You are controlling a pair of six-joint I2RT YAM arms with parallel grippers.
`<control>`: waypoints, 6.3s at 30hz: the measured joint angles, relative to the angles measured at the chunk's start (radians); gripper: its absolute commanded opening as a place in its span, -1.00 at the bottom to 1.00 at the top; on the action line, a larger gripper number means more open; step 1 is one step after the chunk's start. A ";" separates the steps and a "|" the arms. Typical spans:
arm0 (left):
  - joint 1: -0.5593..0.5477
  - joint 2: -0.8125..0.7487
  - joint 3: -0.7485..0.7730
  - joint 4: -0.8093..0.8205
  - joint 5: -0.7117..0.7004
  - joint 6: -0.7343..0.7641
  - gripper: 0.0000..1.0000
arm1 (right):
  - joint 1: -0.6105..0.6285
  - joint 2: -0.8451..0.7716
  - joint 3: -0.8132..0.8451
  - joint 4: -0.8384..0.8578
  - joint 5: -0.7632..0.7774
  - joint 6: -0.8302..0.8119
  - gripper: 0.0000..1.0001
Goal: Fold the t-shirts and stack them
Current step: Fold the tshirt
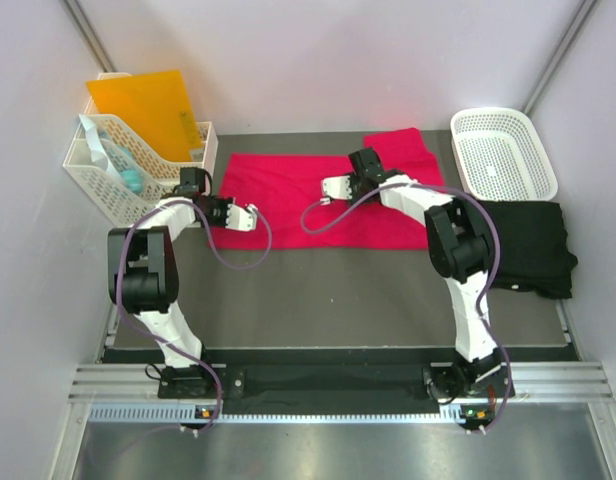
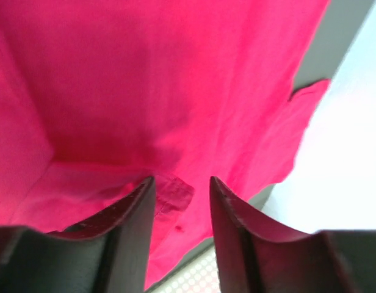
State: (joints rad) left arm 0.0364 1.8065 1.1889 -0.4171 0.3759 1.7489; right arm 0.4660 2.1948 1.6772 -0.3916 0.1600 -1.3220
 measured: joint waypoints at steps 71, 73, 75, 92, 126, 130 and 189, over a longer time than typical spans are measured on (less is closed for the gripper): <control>-0.030 0.018 0.021 -0.036 -0.030 0.053 -1.00 | -0.128 0.151 0.261 -0.163 -0.245 0.163 -0.10; -0.030 0.018 0.021 -0.036 -0.030 0.053 -1.00 | -0.124 0.150 0.252 -0.119 -0.229 0.164 -0.02; -0.030 0.018 0.021 -0.036 -0.030 0.053 -1.00 | -0.120 0.145 0.232 -0.064 -0.207 0.171 0.02; -0.030 0.020 0.022 -0.035 -0.030 0.053 -1.00 | -0.129 0.124 0.298 0.021 -0.056 0.397 -0.02; -0.064 0.015 0.013 -0.034 -0.029 0.053 -1.00 | -0.086 0.188 0.341 -0.219 -0.230 0.739 -0.20; -0.064 0.014 0.011 -0.033 -0.029 0.052 -1.00 | -0.093 0.190 0.359 -0.211 -0.220 0.769 -0.26; -0.065 0.008 0.007 -0.031 -0.029 0.051 -1.00 | -0.057 0.181 0.358 -0.143 -0.219 0.737 0.15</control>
State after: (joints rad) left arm -0.0284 1.8149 1.1957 -0.4477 0.3473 1.8004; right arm 0.4088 2.3760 2.0350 -0.5343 -0.0589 -0.5850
